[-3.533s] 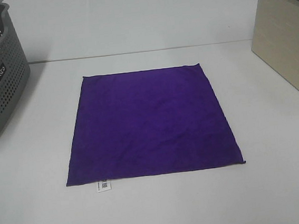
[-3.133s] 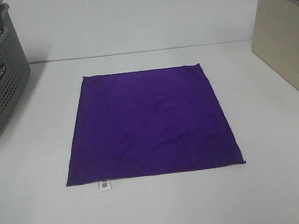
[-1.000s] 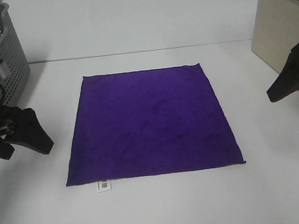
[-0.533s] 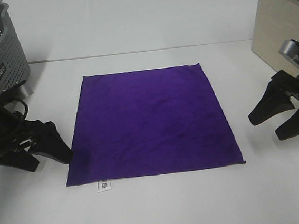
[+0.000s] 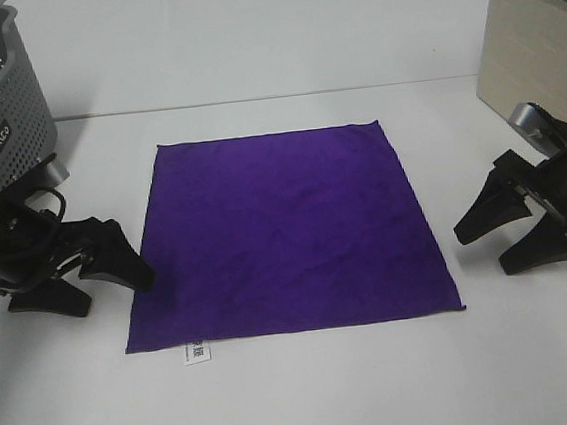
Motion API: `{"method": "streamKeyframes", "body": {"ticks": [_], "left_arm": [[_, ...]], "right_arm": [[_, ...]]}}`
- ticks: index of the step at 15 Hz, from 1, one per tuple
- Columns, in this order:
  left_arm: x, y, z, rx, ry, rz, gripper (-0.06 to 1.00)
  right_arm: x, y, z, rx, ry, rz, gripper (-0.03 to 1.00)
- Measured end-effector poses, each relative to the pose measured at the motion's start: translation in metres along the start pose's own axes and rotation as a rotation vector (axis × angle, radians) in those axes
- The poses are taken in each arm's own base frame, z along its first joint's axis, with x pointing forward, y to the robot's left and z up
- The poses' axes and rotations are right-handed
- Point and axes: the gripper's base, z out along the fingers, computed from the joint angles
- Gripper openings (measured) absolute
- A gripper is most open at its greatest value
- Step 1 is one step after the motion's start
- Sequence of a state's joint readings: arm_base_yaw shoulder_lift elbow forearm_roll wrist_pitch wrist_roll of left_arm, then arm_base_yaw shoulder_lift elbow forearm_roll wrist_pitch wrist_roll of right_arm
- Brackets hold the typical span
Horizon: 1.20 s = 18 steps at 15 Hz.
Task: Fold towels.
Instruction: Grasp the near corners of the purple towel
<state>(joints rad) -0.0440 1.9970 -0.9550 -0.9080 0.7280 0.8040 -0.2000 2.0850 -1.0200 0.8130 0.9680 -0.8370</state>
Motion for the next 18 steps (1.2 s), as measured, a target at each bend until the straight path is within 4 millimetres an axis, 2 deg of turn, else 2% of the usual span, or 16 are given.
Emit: {"method": "streamKeyframes", "body": {"ticks": [14,16,17,18], "left_arm": [[0.006,0.002,0.004,-0.006,-0.016,-0.063,0.94],[0.007,-0.01,0.011,-0.004,0.006,-0.052,0.94],[0.009,-0.023,0.019,0.0,0.028,-0.048,0.94],[0.008,-0.027,0.023,0.001,0.036,-0.051,0.94]], "right_arm": [[-0.004,0.0,0.005,-0.047,-0.021,0.039,0.77],[-0.004,0.002,0.008,-0.035,-0.019,0.051,0.77],[-0.007,0.013,0.016,-0.013,-0.01,0.038,0.76],[-0.008,0.018,0.021,-0.002,-0.006,0.034,0.75]]}}
